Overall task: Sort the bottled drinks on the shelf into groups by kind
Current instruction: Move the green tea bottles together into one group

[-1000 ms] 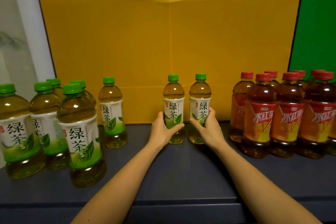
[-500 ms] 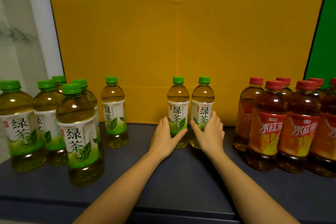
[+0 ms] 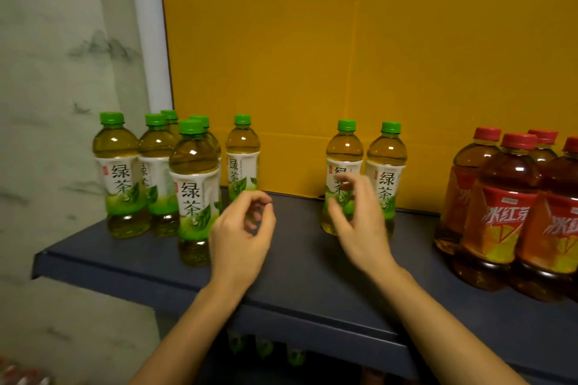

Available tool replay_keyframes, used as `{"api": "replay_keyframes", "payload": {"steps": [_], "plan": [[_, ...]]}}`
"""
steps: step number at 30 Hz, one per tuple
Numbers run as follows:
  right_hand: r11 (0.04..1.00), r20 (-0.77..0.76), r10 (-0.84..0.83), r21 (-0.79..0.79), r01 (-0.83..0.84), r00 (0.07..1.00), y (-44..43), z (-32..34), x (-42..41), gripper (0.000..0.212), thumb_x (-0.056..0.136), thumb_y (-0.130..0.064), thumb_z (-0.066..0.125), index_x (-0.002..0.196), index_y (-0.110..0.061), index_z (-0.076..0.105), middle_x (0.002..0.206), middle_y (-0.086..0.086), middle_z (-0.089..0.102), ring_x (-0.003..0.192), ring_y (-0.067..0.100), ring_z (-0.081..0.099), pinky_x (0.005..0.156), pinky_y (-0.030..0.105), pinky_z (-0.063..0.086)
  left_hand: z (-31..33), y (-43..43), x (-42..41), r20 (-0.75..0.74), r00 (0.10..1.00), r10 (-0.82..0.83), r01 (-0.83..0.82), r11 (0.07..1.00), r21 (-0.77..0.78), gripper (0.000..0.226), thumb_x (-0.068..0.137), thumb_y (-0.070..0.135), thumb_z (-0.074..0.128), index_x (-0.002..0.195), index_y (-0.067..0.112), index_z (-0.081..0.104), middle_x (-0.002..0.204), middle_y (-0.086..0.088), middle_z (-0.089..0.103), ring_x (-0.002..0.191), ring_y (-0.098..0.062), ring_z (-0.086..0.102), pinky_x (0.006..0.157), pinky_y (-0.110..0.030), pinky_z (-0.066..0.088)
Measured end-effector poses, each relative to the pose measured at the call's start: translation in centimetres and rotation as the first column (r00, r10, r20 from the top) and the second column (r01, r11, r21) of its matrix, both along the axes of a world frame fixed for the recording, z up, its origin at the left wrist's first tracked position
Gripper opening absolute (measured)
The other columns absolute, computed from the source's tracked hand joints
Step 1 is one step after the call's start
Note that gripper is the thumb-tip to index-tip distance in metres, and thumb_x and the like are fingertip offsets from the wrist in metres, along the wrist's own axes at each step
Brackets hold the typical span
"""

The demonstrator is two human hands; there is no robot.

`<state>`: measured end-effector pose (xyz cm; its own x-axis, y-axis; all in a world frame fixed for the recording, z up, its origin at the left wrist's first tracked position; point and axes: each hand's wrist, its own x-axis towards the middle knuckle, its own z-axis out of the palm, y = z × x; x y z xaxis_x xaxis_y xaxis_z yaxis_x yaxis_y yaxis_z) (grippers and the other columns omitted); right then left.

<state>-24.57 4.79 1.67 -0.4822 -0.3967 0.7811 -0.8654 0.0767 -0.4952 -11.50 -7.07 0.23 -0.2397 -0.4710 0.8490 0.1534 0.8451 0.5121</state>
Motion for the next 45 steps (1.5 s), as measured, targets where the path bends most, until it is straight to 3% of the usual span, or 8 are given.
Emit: {"api": "replay_keyframes", "payload": {"steps": [6, 12, 19, 22, 27, 32, 35, 45], "plan": [[0.930, 0.076, 0.298, 0.202, -0.307, 0.952, -5.7, -0.5, 6.6, 0.041, 0.088, -0.037, 0.055, 0.125, -0.023, 0.043, 0.122, -0.007, 0.052, 0.109, 0.007, 0.051, 0.090, 0.040, 0.048, -0.2, -3.0, 5.9, -0.146, 0.986, 0.080, -0.074, 0.996, 0.045, 0.017, 0.085, 0.029, 0.049, 0.095, 0.018, 0.055, 0.090, -0.003, 0.058, 0.084, -0.012, 0.055, 0.075, -0.022, 0.046], [0.931, 0.251, 0.193, 0.258, -0.258, 0.949, -11.6, -0.1, 10.6, 0.089, 0.064, -0.063, 0.069, 0.133, -0.025, 0.027, 0.134, -0.008, 0.043, 0.122, 0.013, 0.046, 0.096, 0.040, 0.046, 0.1, -6.9, 8.3, -0.047, 0.999, -0.006, 0.015, 0.981, 0.194, 0.009, 0.091, 0.020, 0.050, 0.095, 0.028, 0.052, 0.095, 0.013, 0.057, 0.087, 0.008, 0.055, 0.073, -0.006, 0.045], [0.950, 0.330, 0.146, 0.218, -0.225, 0.933, -13.4, -0.6, 10.9, 0.067, 0.064, -0.061, 0.070, 0.111, -0.022, 0.043, 0.115, -0.006, 0.062, 0.111, 0.016, 0.058, 0.091, 0.038, 0.047, 0.2, -9.1, 8.6, 0.108, 0.976, -0.190, 0.153, 0.947, 0.283, 0.018, 0.095, 0.014, 0.044, 0.093, 0.027, 0.057, 0.097, 0.006, 0.063, 0.087, -0.002, 0.061, 0.076, -0.020, 0.051], [0.965, 0.308, 0.100, 0.203, -0.168, 0.946, -11.7, -0.5, 9.7, 0.062, 0.065, -0.054, 0.073, 0.111, -0.023, 0.045, 0.113, -0.006, 0.064, 0.109, 0.017, 0.059, 0.092, 0.042, 0.047, 0.0, -8.6, 7.5, 0.124, 0.947, -0.298, 0.243, 0.912, 0.331, 0.018, 0.094, 0.014, 0.044, 0.092, 0.026, 0.057, 0.092, 0.007, 0.063, 0.082, 0.001, 0.062, 0.073, -0.013, 0.050], [0.988, 0.315, 0.017, 0.138, -0.063, 0.949, -6.9, 0.0, 6.5, 0.057, 0.064, -0.044, 0.077, 0.108, -0.020, 0.050, 0.107, -0.006, 0.066, 0.102, 0.013, 0.061, 0.088, 0.044, 0.050, -0.7, -7.8, 3.3, 0.315, 0.841, -0.439, 0.286, 0.856, 0.430, 0.036, 0.092, 0.017, 0.053, 0.127, 0.018, 0.043, 0.129, 0.000, 0.048, 0.119, -0.009, 0.046, 0.090, -0.012, 0.038], [0.998, 0.357, -0.053, 0.043, 0.040, 0.932, -2.2, 0.6, 3.8, 0.053, 0.064, -0.033, 0.080, 0.108, -0.023, 0.052, 0.106, -0.008, 0.065, 0.100, 0.010, 0.060, 0.091, 0.041, 0.051, -0.3, -6.9, -1.6, 0.281, 0.906, -0.316, 0.191, 0.899, 0.395, 0.080, 0.088, 0.016, 0.059, 0.146, 0.008, 0.005, 0.154, -0.011, 0.012, 0.142, -0.022, 0.015, 0.116, -0.033, 0.018], [0.992, 0.337, -0.126, 0.053, 0.114, 0.933, 0.2, 0.7, 2.5, 0.052, 0.065, -0.031, 0.080, 0.107, -0.026, 0.051, 0.103, -0.009, 0.064, 0.100, 0.012, 0.060, 0.090, 0.042, 0.051, 0.5, -6.4, -3.7, 0.283, 0.937, -0.205, 0.087, 0.922, 0.378, 0.091, 0.086, 0.016, 0.061, 0.145, 0.004, -0.008, 0.155, -0.015, -0.002, 0.144, -0.027, 0.003, 0.116, -0.035, 0.008], [0.982, 0.343, -0.188, 0.040, 0.185, 0.921, 4.3, -1.2, -0.2, 0.054, 0.069, -0.022, 0.079, 0.112, -0.029, 0.048, 0.100, -0.013, 0.060, 0.092, -0.004, 0.056, 0.069, 0.010, 0.046, 1.3, -8.6, -7.3, 0.285, 0.954, -0.091, -0.120, 0.757, 0.642, 0.079, 0.082, 0.007, 0.065, 0.142, -0.001, 0.014, 0.146, -0.021, 0.031, 0.135, -0.035, 0.031, 0.108, -0.041, 0.030]]}}
